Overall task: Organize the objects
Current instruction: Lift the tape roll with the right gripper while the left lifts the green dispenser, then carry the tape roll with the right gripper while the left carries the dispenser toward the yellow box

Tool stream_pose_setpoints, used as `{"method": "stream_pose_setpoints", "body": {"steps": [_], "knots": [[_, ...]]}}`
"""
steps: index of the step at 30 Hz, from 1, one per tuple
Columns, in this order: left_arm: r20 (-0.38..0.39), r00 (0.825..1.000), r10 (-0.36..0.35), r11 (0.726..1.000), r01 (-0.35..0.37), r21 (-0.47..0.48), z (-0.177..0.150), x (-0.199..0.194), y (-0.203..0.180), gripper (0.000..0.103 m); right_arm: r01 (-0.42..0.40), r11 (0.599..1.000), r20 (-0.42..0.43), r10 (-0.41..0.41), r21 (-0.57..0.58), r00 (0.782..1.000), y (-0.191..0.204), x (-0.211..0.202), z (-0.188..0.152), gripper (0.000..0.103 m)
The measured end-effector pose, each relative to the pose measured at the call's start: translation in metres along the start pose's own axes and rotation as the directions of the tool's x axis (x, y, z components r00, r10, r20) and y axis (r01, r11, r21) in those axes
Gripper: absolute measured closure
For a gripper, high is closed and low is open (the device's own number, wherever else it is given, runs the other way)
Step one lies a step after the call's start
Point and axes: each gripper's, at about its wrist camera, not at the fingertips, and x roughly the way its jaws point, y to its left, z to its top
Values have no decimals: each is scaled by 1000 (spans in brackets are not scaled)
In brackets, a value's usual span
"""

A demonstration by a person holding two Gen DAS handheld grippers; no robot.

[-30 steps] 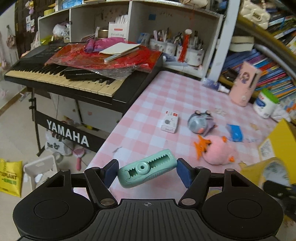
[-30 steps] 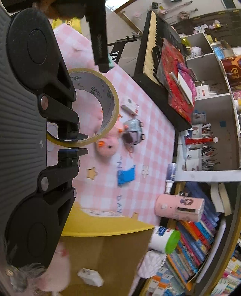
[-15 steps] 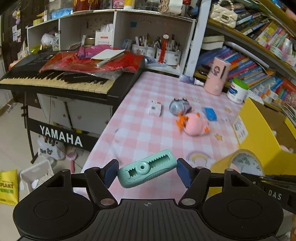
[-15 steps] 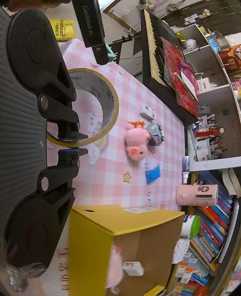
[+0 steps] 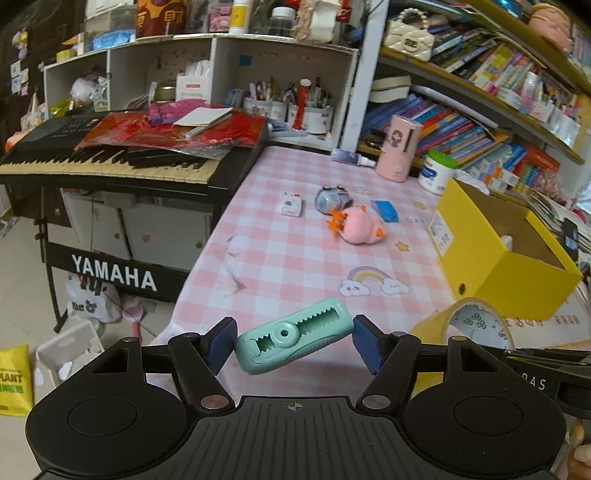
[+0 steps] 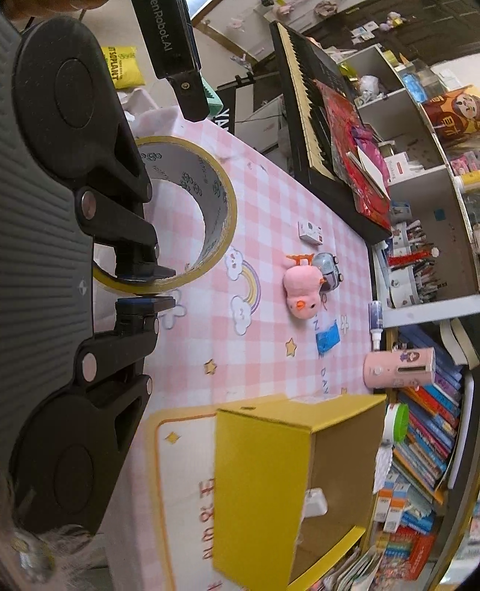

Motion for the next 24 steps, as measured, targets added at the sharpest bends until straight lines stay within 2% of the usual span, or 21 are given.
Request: {"method": "stream_pose_setpoints", "body": {"steps": [11,24], "knots": [[-27,994,-110,990,112,83,-15,-6,-28,35,84,993,17,-86,85,996,-18,-34,-34,95],[-76,971,-228,952,239,193,-18,5,-76,35,201,955,7,-207,219,978,-58,-61,-59,95]]}}
